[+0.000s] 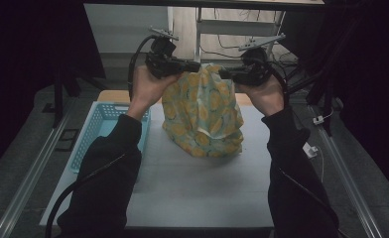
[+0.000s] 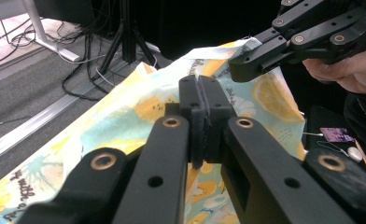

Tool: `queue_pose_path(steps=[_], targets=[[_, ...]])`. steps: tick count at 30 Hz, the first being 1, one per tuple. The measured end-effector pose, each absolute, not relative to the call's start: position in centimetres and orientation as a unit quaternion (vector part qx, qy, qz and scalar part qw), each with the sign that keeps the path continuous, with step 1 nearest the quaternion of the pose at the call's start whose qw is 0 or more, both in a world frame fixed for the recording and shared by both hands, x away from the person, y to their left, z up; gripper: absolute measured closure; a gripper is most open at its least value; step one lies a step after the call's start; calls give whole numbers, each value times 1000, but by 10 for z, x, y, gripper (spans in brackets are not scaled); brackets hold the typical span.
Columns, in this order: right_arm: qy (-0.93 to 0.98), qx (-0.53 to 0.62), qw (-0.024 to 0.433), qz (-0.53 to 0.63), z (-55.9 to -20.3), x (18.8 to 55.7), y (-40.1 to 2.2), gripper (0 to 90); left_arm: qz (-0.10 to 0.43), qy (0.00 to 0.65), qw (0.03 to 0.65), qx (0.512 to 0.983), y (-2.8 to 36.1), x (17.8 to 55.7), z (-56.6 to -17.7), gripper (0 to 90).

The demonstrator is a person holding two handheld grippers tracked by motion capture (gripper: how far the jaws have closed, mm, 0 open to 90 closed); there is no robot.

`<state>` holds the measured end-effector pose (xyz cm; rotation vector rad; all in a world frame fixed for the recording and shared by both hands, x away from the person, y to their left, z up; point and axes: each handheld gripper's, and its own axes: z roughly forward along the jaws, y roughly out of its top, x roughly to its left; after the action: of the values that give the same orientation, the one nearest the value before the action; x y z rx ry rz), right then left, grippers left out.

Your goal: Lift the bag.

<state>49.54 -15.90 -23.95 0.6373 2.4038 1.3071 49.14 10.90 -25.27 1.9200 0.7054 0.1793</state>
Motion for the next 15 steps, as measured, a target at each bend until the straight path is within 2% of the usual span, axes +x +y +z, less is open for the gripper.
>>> queue_pose_path(steps=[5,8,15], targets=[[844,230,159,457,-245,499,-161,883,72,295,513,803,107,493,-258,882],[844,234,156,457,-249,500,-162,842,78,295,510,804,108,492,-261,839],[839,244,154,461,-256,500,-168,714,84,293,513,803,115,484,-267,643]])
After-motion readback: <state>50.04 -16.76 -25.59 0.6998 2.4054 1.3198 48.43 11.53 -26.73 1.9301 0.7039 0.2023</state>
